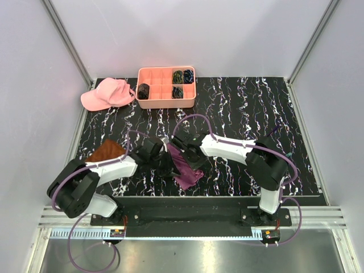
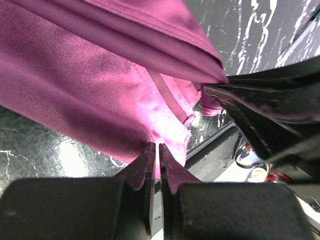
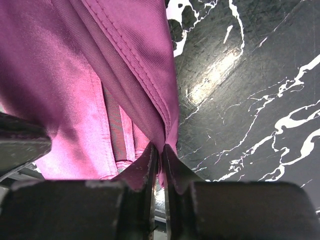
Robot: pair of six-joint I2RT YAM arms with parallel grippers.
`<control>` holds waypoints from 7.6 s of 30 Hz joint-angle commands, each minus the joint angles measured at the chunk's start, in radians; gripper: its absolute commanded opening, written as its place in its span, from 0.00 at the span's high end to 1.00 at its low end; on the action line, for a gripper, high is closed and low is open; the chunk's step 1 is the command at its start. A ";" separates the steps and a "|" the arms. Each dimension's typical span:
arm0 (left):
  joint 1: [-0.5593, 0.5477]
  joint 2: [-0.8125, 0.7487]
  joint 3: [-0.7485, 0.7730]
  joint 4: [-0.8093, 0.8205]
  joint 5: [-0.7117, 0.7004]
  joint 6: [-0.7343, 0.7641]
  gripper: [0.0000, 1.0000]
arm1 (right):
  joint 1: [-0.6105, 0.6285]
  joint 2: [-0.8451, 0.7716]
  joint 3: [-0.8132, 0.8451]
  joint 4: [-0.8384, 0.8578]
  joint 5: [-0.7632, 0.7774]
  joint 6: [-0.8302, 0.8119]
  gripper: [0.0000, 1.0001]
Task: Fold the napkin into a case and place the utensils inside
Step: Grasp the top corner of the smaller rectangle folded napkin at the center of the board, then smooth out the smaller rectangle-folded napkin at the center of the board.
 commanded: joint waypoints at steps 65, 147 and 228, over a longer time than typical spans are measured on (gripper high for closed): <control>-0.087 -0.036 -0.084 0.039 -0.221 -0.025 1.00 | -0.034 0.018 -0.172 0.360 -0.512 0.354 0.88; 0.174 -0.030 0.042 -0.044 -0.086 0.107 0.96 | -0.139 -0.057 -0.147 0.391 -0.398 0.251 0.45; 0.220 0.191 0.236 -0.218 -0.296 0.378 1.00 | -0.142 0.049 -0.300 0.592 -0.463 0.383 0.75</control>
